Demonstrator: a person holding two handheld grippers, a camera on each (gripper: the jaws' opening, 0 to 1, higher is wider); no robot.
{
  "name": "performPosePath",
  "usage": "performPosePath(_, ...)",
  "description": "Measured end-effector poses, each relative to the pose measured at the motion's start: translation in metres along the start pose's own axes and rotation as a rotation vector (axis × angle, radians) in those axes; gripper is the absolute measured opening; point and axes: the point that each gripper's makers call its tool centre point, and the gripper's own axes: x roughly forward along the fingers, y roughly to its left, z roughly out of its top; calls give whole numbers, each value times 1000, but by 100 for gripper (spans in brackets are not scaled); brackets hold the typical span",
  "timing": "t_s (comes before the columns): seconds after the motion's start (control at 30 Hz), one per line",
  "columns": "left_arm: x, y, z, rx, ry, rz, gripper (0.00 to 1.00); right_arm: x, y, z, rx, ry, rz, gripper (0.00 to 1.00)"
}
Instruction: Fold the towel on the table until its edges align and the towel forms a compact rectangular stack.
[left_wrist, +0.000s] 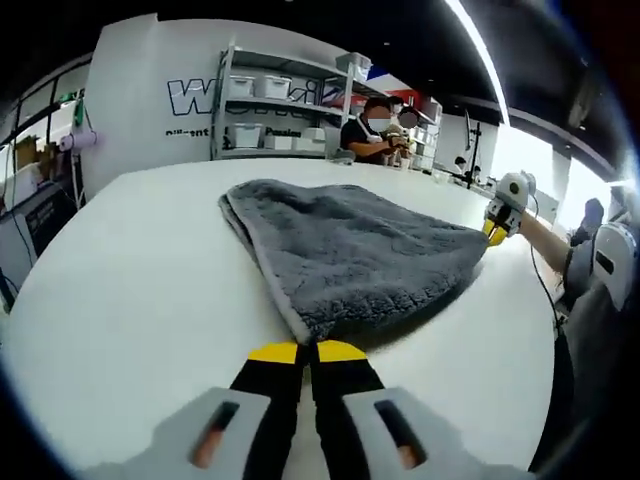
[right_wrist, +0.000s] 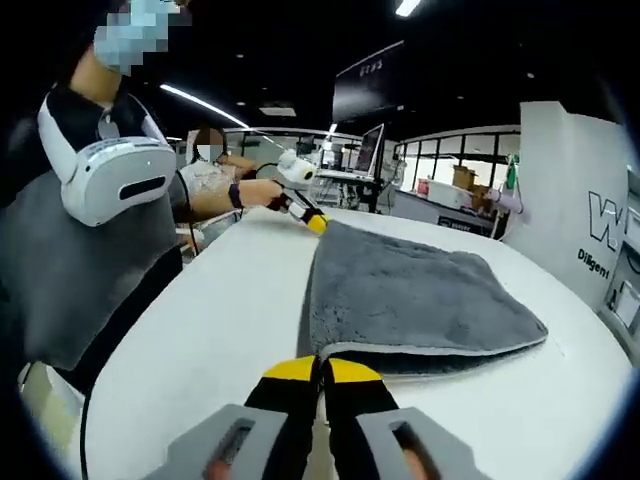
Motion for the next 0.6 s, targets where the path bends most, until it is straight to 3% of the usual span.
performPosePath(0.2,-5,0,-4,6,7,-79,5,2,18,3,45,-6,-125,3)
performPosePath(0.3,-9,-5,-8,3,10,-158,5,0,23,2,96,-10,-206,2)
performPosePath(0.6,-25,-19,-22,-6,-26,-279,5,-5,24,-12,233,-3,-314,2)
